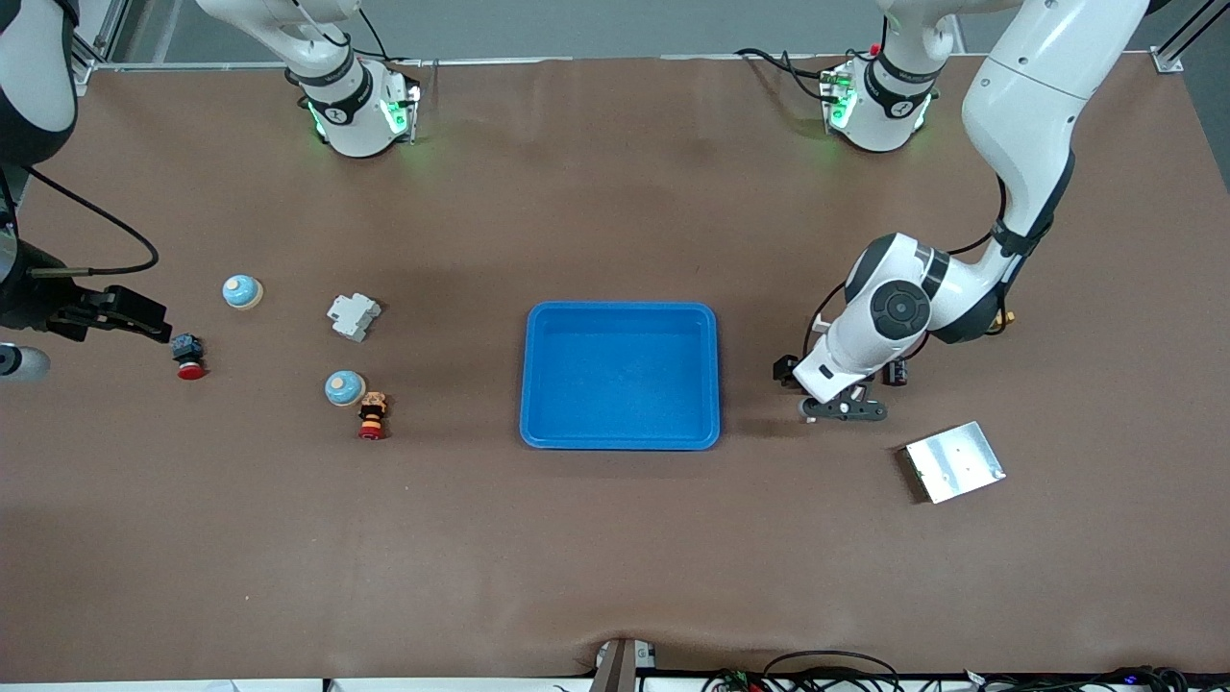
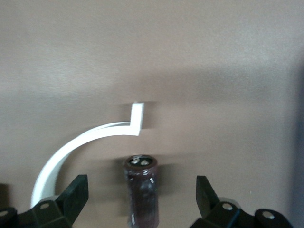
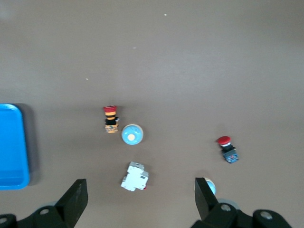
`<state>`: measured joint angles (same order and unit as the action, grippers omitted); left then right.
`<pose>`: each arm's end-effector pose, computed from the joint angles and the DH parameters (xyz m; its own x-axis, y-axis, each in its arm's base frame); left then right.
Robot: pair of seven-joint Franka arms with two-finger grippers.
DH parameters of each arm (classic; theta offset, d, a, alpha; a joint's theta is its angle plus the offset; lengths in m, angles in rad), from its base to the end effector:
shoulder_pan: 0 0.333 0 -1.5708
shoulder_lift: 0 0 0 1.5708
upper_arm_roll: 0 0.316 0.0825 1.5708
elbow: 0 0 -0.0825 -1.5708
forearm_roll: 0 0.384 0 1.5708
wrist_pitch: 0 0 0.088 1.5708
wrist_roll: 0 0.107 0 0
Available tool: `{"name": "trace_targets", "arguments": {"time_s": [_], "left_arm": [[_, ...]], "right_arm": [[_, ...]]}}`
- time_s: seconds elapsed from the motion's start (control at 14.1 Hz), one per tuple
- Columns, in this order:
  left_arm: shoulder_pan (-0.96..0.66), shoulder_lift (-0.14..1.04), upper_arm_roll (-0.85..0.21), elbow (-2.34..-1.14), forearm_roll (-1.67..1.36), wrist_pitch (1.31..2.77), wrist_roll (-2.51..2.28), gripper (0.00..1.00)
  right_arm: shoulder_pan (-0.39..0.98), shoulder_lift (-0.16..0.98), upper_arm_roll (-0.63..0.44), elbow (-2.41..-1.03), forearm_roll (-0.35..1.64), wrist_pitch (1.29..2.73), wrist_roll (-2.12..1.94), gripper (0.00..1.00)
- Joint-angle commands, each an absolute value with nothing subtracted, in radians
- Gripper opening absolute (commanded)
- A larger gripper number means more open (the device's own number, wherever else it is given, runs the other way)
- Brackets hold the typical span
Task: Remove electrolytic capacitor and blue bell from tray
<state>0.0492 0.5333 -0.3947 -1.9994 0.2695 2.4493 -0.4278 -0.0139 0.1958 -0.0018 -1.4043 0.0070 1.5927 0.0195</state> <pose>0.5692 -0.1997 0.2045 0.9959 -0.0828 -0.0354 -0.0822 -0.9964 0.0188 0.6158 -0.0088 0.5905 0.9993 -0.0353 -0.0075 -0.0354 -0.9994 -0.0065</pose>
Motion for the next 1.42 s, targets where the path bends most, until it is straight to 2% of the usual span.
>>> {"name": "trace_targets", "arguments": {"time_s": [0.0, 0.21, 0.57, 0.85, 1.14, 1.35], "left_arm": [[0.066, 0.453, -0.413, -1.965, 0.281, 2.311, -0.425, 1.0], [0.132, 0.372, -0.423, -1.96, 0.267, 2.224, -0.373, 1.0], [0.425, 0.249, -0.548, -1.918, 0.101, 2.102, -0.088, 1.0], [0.518, 0.203, -0.546, -1.839, 0.097, 1.968, 0.014, 1.0], [0.549, 0.094, -0.538, -1.829, 0.045, 1.892, 0.018, 1.0], [0.566, 0.075, -0.538, -1.754, 0.018, 1.794, 0.017, 1.0]], "right_arm": [[-0.021, 0.153, -0.011, -1.416, 0.055, 1.585, 0.003, 1.0], [-0.021, 0.141, -0.011, -1.416, 0.055, 1.591, 0.003, 1.0], [-0.023, 0.132, -0.011, -1.416, 0.077, 1.595, 0.023, 1.0], [-0.021, 0.13, -0.009, -1.416, 0.08, 1.592, 0.055, 1.0], [-0.009, 0.127, -0.011, -1.416, 0.077, 1.588, 0.058, 1.0], [-0.012, 0.127, -0.028, -1.417, 0.078, 1.583, 0.057, 1.0]]}}
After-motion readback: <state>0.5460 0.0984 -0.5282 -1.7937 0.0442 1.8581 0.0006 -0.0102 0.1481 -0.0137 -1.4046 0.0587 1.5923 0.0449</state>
